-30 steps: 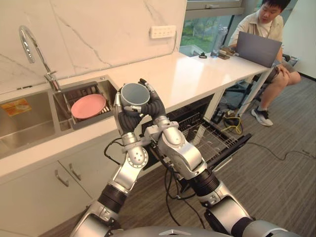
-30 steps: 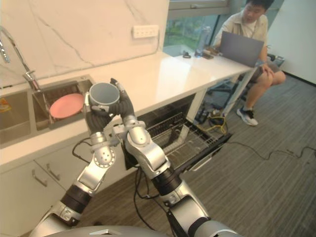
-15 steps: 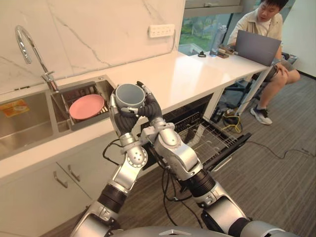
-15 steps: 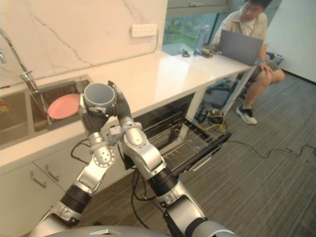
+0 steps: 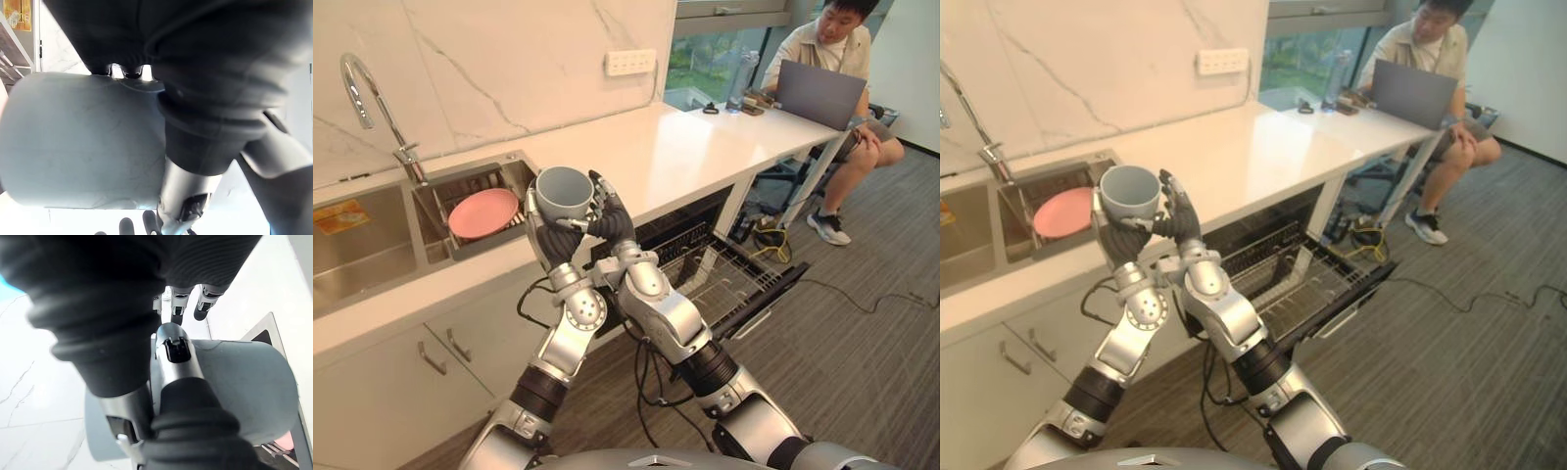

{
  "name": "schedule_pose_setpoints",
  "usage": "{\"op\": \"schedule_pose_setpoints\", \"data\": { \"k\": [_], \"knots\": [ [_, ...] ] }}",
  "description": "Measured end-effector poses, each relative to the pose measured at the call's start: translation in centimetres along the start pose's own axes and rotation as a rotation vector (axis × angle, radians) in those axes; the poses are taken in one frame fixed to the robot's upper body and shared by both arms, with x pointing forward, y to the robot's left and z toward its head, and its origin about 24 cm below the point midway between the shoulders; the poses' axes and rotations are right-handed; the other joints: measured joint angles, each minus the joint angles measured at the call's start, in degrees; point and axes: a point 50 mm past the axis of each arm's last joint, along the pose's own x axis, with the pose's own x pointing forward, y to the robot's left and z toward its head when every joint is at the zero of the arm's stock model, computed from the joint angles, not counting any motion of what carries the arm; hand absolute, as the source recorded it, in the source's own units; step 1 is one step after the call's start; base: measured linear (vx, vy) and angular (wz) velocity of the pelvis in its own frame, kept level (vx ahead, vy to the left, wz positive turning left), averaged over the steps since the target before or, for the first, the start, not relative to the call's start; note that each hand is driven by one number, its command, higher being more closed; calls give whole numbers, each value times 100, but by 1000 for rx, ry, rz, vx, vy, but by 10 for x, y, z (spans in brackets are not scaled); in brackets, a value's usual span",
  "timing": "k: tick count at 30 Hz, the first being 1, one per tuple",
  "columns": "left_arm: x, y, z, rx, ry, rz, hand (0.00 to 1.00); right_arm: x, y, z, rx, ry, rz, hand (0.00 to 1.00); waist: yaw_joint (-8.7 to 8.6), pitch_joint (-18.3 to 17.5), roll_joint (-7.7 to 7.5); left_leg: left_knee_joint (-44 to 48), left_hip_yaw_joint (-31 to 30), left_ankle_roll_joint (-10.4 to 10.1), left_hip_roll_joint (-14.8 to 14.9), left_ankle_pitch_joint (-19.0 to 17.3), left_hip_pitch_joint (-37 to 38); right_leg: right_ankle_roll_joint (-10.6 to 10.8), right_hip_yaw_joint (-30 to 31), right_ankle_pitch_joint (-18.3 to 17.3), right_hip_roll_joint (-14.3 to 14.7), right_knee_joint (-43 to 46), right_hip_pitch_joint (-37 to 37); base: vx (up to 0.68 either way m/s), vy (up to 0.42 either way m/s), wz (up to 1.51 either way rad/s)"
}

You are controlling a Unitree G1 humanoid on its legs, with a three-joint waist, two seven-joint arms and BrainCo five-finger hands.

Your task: Walk over to the sink, pick up the cup, carry it to the dishwasher, place the cup inside the dishwasher, then close the dishwasher door

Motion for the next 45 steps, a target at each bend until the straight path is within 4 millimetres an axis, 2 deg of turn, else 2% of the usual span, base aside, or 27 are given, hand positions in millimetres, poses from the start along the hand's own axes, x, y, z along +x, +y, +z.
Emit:
{"op": "schedule_pose_setpoints", "data": {
  "k": [12, 19, 20, 39, 45],
  "knots": [
    [-10, -2, -4, 11, 16, -36, 100, -5, -1, -4, 18, -10, -9, 0, 76, -8, 20, 0, -78, 2, -6, 1, -8, 2, -39, -2, 0, 18, 24, -1, 0, 1],
    [-17, -5, -9, 29, 29, -65, 100, -5, 2, -4, 23, -9, -28, 0, 108, -49, 82, -1, -132, -3, -10, 9, -17, 10, -95, -8, -3, 25, 50, -5, 0, 3],
    [-17, -5, -9, 28, 29, -66, 100, -5, 2, -4, 23, -9, -30, 100, 109, -52, 87, -1, -143, -6, -9, 11, -17, 11, -107, -9, -2, 24, 59, -8, -1, 5],
    [-16, -4, -9, 18, 31, -61, 100, -5, 3, -4, 37, -9, -31, 100, 129, -53, 89, -1, -156, -10, -9, 13, -16, 14, -128, -11, -1, 15, 78, -1, 0, 0],
    [-17, -1, -11, 29, 20, -57, 100, -4, 4, -5, 117, 24, -31, 100, 125, -53, 89, -1, -152, -10, -8, 12, -14, 15, -125, -12, -1, -5, 77, 2, -5, 0]
  ]
}}
